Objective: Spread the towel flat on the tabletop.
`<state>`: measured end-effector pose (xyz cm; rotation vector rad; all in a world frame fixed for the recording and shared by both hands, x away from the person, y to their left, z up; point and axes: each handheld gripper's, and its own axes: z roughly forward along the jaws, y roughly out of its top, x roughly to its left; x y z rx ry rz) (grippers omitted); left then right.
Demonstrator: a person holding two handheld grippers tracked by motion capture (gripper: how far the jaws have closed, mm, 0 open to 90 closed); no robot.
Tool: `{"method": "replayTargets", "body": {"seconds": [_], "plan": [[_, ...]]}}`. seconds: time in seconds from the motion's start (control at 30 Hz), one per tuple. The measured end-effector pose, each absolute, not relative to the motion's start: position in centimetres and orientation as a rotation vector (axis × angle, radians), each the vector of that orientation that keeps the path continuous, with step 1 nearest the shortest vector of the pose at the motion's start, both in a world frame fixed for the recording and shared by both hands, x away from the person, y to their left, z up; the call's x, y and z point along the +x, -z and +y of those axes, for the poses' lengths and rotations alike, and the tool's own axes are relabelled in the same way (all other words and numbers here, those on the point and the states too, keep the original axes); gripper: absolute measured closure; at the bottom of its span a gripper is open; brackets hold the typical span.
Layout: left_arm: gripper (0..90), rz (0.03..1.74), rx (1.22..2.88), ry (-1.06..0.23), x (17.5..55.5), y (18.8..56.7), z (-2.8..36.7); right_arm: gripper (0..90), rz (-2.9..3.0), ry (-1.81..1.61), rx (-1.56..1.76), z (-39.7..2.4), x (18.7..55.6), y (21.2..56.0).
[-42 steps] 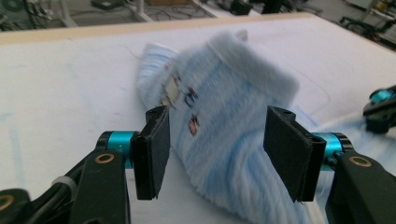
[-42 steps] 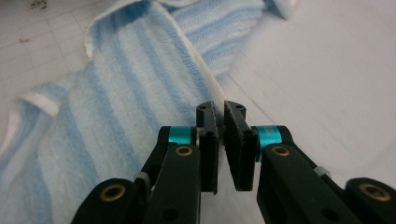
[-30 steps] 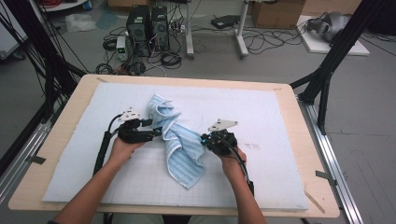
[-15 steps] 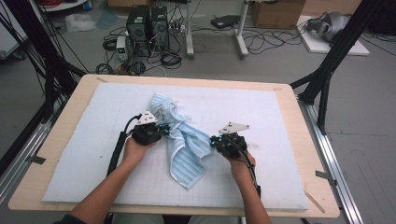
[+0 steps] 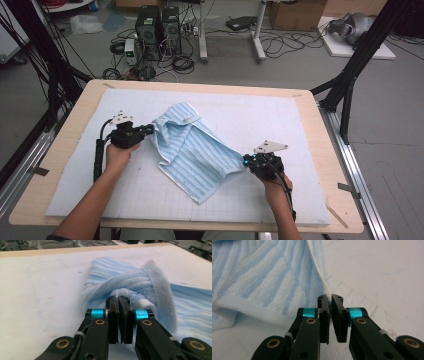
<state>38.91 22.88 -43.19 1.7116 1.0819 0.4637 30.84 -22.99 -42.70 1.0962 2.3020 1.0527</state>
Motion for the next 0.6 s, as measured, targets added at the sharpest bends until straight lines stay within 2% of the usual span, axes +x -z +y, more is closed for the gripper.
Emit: {"method": "replayTargets", "body": {"seconds": [0.23, 0.47, 0.5, 0.53, 0.57, 0.6], "plan": [[86.4, 1.178, 1.676, -0.48, 39.2, 43.9, 25.9, 85.1, 2.311, -0.993, 1.121, -24.9, 28.1, 43.1], [86.0, 1.246, 1.688, -0.477, 39.5, 44.6, 26.4, 85.2, 2.321, -0.942, 1.133, -26.8, 25.2, 42.6], [84.0, 1.248, 1.693, -0.472, 39.5, 44.7, 26.2, 83.5, 2.326, -0.934, 1.131, -26.8, 25.0, 42.5], [76.5, 1.252, 1.687, -0.471, 39.6, 44.6, 26.1, 72.1, 2.308, -0.913, 1.126, -26.7, 25.0, 42.3], [63.4, 1.26, 1.667, -0.477, 39.5, 44.5, 26.0, 68.7, 2.29, -0.93, 1.135, -26.6, 25.1, 42.1], [55.4, 1.26, 1.654, -0.487, 39.5, 44.3, 26.0, 64.3, 2.274, -0.971, 1.135, -26.5, 25.3, 41.8]]}}
